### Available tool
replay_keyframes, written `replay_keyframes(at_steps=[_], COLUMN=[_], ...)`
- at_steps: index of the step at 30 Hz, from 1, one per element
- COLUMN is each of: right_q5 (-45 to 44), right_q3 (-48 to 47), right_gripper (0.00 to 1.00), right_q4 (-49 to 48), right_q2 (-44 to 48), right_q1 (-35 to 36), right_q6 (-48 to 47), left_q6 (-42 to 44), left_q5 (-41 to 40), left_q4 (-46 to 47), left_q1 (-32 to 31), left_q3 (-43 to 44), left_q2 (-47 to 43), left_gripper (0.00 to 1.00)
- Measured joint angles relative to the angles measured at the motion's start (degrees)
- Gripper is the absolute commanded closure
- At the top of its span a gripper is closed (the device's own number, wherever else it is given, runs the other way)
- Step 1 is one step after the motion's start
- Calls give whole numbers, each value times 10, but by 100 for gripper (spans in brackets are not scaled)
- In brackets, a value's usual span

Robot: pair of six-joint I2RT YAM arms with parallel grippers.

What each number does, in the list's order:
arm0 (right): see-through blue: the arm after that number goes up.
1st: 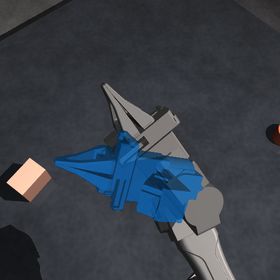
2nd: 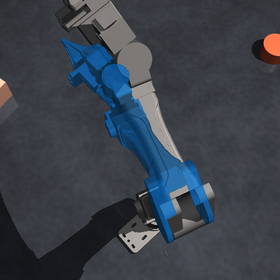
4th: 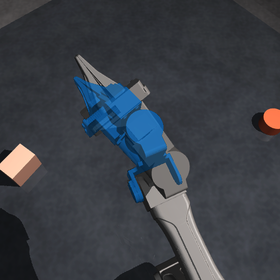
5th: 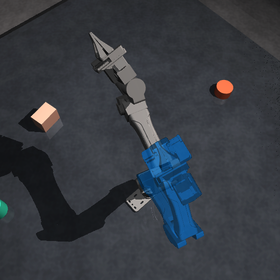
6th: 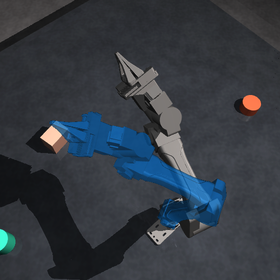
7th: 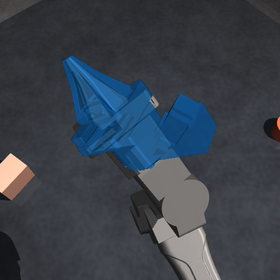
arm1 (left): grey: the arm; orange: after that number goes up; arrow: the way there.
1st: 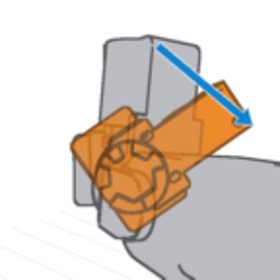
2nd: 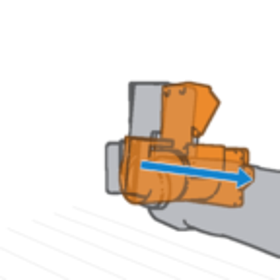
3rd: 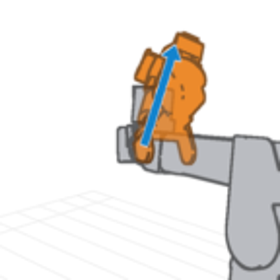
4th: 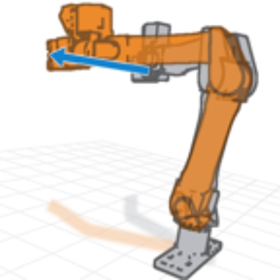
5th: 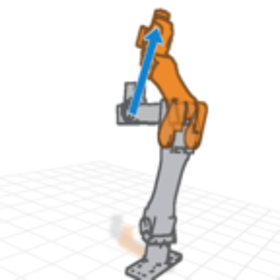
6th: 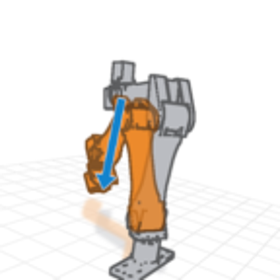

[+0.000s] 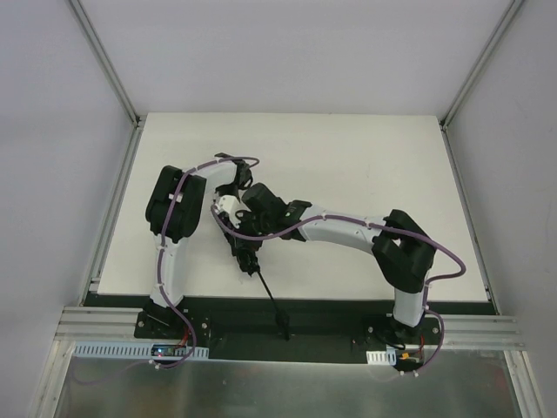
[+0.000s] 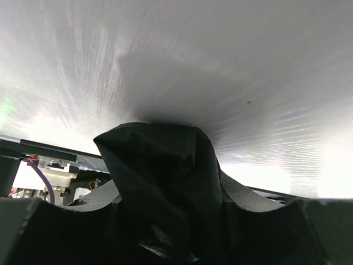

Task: Put away the umbrella

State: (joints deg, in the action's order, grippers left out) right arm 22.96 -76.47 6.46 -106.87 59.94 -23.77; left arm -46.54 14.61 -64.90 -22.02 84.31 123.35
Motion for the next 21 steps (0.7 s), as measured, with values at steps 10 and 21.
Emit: replay_keyframes(at_steps=[10,21], right_q5=[-130,-306], right_q3=[-23,-24], right_gripper=[100,96], right_q4=[41,38], right_q2=[-10,-36], right_q1=[52,108], right_q6=[-91,-222], left_q6=[6,30], left_q5=[2,5], left_q4=[-17,-67], left_q1=[5,19], left_q3=[19,109], left_q2=[13,67], left_gripper=[100,100])
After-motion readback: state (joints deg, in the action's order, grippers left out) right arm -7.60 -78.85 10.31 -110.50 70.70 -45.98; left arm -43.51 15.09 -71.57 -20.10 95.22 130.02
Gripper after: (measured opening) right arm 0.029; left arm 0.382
